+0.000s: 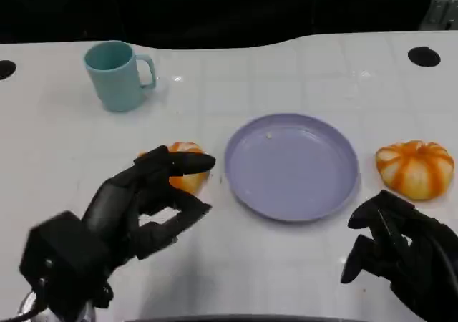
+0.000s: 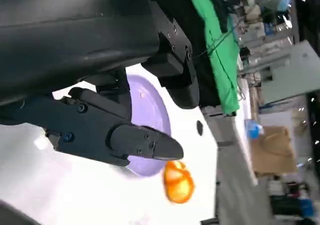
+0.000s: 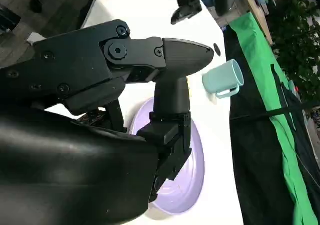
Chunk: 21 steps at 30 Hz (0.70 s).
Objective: Grasp the bread from the table and place it into the plate.
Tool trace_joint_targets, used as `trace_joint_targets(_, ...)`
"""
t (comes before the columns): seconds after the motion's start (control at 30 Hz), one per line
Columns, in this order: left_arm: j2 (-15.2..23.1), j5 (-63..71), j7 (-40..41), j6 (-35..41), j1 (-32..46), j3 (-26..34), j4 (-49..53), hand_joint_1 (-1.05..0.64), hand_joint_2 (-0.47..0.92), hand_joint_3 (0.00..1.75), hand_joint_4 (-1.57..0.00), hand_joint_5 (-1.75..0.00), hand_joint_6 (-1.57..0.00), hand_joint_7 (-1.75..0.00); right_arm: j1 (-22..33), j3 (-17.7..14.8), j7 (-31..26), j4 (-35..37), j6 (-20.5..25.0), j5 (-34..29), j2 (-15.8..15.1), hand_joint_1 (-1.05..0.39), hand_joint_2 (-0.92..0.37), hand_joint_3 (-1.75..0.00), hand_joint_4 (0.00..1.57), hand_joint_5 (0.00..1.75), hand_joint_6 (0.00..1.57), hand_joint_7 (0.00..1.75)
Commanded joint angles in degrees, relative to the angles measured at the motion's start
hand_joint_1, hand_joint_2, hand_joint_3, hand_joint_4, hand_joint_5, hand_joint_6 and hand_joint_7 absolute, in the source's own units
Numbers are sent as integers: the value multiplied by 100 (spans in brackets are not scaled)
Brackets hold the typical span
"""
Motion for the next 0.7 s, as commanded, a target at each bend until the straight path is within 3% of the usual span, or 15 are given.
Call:
trace_joint_targets(0.03, 547, 871, 127, -400, -291, -77, -26, -46, 91, 2, -16, -95, -44, -25, -20, -68, -18, 12, 0, 45, -27, -43, -92, -44, 62, 175, 46, 162)
trace_joint_targets(0.23, 1274, 2234, 254, -818, -697, -223, 75, -49, 89, 0, -4, -82, -38, -14, -27, -53, -26, 19, -14, 6, -40, -43, -92, -43, 63, 175, 47, 162)
trace_joint_targets(0.43, 1830, 3738, 277, -708, -1164, -525, 69, -50, 84, 0, 0, -47, -34, -4, -40, -56, -26, 19, -17, 10, -36, -43, -92, -42, 63, 175, 48, 162)
trace_joint_targets(0.7, 1945, 4844, -32, -106, -1572, -974, 181, -52, 81, 0, 0, -33, -26, 0, -35, -51, -23, -2, -10, 10, -39, -44, -92, -43, 64, 175, 48, 164)
